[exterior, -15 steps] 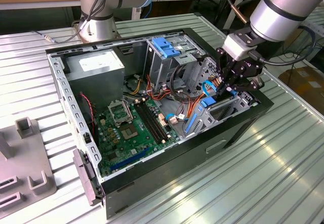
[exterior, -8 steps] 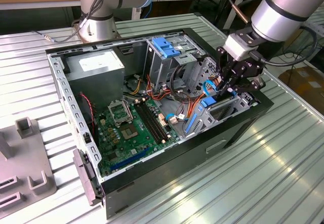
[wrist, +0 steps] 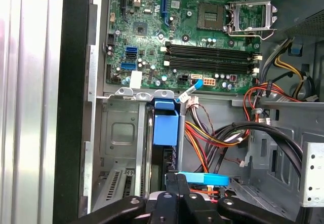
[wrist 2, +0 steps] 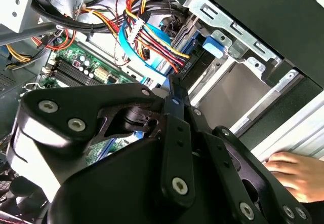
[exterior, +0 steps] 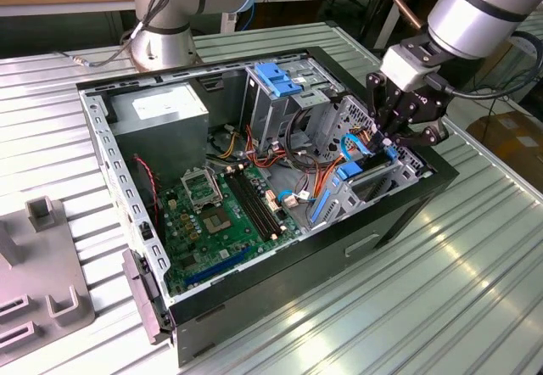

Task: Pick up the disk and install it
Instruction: 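Insert the second disk wire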

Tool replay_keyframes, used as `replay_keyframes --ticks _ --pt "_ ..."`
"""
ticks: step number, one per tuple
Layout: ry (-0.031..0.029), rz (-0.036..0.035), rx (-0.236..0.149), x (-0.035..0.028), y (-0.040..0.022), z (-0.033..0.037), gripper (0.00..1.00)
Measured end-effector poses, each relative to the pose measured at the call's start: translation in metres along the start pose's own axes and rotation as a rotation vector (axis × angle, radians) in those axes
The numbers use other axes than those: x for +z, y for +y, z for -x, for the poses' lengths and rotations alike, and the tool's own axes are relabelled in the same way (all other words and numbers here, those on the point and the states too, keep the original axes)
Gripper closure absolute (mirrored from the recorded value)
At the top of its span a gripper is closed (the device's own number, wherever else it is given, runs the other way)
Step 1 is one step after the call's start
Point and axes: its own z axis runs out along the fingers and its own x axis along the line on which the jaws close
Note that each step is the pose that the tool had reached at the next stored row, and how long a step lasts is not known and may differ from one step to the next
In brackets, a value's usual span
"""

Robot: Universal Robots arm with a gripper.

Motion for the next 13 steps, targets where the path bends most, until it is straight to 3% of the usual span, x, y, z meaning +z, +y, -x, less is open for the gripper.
replay_keyframes --ticks 4,13 --pt "0.0077 0.0014 0.0 0.0049 -0.0003 -0.0004 0.9" --pt "0.0098 0.0018 0.0 0.0115 -0.0009 -0.0011 0.9"
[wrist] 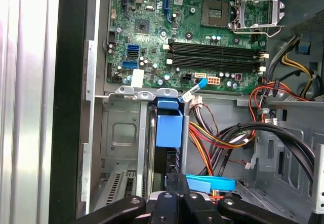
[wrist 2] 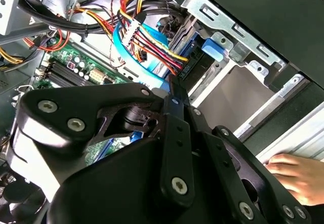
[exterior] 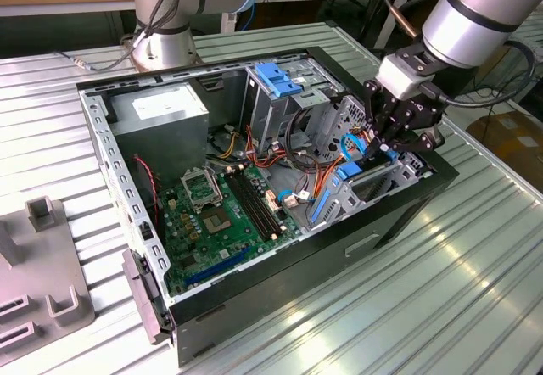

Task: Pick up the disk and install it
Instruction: 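Insert the second disk wire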

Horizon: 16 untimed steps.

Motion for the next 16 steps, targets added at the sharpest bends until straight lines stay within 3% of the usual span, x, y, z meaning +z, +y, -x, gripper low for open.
replay_keyframes --ticks 1,2,16 --pt "-0.0014 -0.0002 0.0 -0.0015 0.0 0.0001 0.9" --pt "-0.0003 -0.0001 0.0 -0.0107 -0.0002 0.0009 0.9" --pt "-0.0004 -0.0001 0.0 -0.012 -0.0002 0.001 0.9"
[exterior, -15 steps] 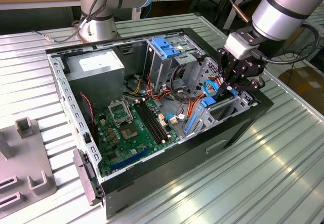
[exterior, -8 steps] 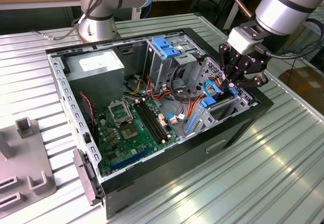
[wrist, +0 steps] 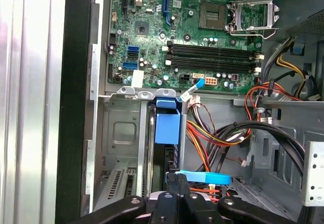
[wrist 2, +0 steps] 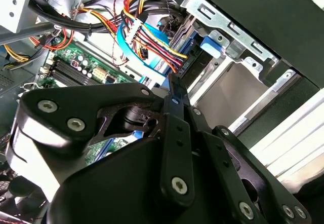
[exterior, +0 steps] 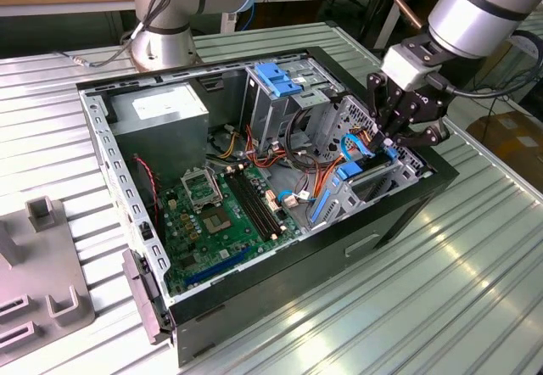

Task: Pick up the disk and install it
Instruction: 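Insert the second disk wire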

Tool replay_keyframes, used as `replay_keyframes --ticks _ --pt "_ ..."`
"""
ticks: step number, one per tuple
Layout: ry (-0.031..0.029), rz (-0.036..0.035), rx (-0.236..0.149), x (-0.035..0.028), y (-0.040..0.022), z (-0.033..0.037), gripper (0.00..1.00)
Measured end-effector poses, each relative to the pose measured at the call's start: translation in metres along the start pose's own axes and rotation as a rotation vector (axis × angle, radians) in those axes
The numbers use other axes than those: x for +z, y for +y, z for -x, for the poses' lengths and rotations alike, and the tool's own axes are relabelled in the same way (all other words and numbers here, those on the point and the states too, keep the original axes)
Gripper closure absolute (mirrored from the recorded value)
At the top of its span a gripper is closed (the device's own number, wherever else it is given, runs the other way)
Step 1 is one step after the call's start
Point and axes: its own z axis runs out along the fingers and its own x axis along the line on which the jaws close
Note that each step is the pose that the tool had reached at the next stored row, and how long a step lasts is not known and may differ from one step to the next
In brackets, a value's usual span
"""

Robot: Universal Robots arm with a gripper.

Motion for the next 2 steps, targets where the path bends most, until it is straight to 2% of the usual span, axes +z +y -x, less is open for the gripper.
replay_keyframes --ticks 2 --pt "0.0 0.0 0.0 -0.0001 0.0 0.0 0.9"
